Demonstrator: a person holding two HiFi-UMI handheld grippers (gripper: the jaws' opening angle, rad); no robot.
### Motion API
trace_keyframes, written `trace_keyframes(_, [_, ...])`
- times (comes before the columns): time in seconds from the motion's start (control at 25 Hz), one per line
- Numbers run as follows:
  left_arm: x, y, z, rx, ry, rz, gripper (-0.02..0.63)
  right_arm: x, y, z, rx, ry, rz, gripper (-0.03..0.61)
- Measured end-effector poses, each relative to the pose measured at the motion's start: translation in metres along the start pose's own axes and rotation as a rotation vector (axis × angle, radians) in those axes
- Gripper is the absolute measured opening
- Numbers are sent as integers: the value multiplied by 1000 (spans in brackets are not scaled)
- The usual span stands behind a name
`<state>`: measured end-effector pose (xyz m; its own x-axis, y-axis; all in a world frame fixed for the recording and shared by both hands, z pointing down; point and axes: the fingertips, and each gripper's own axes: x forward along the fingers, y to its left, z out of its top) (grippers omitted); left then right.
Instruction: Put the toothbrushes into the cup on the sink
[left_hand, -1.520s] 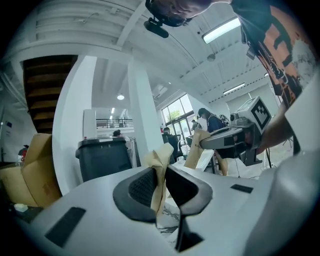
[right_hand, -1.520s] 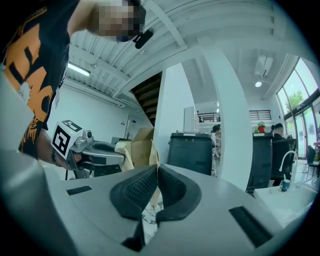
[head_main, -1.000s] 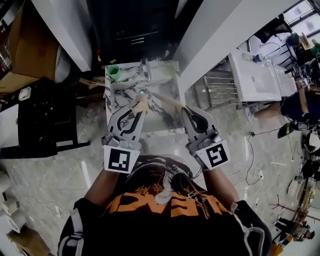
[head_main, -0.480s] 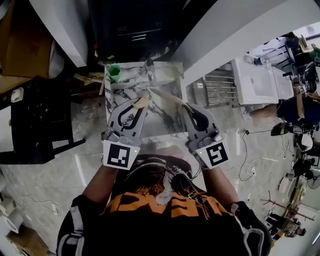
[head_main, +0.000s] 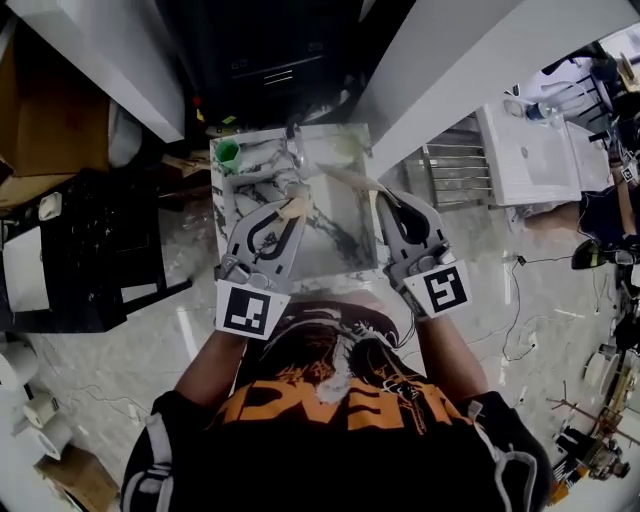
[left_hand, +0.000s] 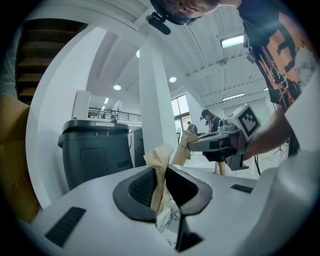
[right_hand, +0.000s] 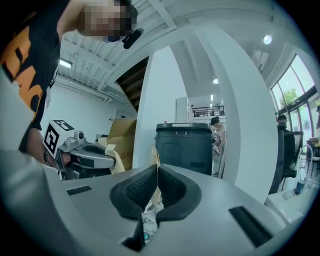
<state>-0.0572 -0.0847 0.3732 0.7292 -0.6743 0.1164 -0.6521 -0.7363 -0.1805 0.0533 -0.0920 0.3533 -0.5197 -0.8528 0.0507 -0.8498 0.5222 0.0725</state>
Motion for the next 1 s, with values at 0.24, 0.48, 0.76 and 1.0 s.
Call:
trace_keyframes(0.24, [49,-8,4,-1,-23,14,75,-1,-54,-12,9,-2,-18,15])
trace_keyframes(0.48, [95,-7,5,-8,-52,51,75,6,-93,-29,6,2,-13,15])
trace_keyframes(0.76, [134,-5,-25,-4,22,66,75,22,-129,-64,21,58,3,15])
trace_keyframes(1.0, [160,-6,-45,-15,61,68,75,38,-148,-96,30,110,3,15])
